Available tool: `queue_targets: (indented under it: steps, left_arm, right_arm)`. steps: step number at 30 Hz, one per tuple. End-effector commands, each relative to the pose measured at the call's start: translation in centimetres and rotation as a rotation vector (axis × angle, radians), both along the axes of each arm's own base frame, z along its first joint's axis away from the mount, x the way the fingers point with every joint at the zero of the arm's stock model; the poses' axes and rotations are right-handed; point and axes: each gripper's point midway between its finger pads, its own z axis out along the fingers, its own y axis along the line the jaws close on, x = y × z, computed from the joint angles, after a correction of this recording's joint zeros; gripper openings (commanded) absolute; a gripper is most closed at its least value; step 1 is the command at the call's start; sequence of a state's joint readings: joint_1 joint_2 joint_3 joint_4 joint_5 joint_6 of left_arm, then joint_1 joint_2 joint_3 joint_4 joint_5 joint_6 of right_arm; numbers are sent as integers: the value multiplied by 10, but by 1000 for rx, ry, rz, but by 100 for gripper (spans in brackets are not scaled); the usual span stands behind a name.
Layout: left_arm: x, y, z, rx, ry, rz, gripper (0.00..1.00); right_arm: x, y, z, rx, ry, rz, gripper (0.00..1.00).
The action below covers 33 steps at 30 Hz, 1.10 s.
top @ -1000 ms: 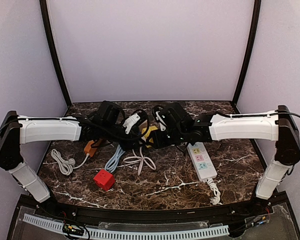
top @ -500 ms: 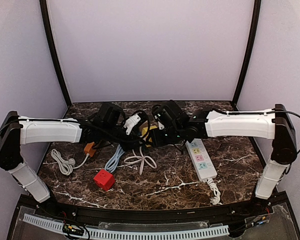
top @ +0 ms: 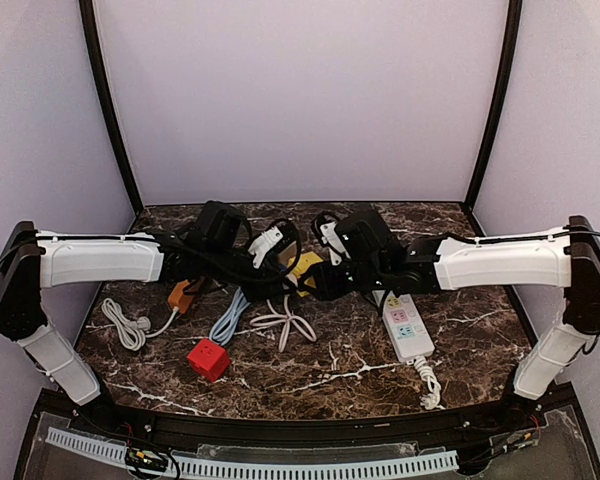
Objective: Pull the plug off the socket
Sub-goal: Remove the plug from the socket.
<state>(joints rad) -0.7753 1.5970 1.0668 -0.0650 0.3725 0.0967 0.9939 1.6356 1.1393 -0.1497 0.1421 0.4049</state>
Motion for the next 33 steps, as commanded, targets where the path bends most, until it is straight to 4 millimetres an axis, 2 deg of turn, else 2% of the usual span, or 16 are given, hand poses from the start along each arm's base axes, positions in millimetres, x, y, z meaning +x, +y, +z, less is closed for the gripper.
queue_targets:
  steps: [1,6,8,14,20,33]
  left_arm:
    - [-5,-1,11,-47,67,-52,1]
    - [-4,-1,10,-45,68,-48,1]
    - [-3,0,9,-40,61,-39,1]
    - [5,7,10,-30,7,10,0]
    - [7,9,13,-40,-16,28,1]
    - [6,9,16,-58,-19,35,1]
  right_arm:
    - [-14,2,13,-27,-92,123,0]
    - [-20,4,12,-34,-95,135,0]
    - [-15,2,11,-46,-101,94,0]
    - [10,-26,-3,-191,-61,-142,0]
    - [24,-48,-12,-279,-37,-307,0]
    - [37,-53,-18,-220,51,-395,0]
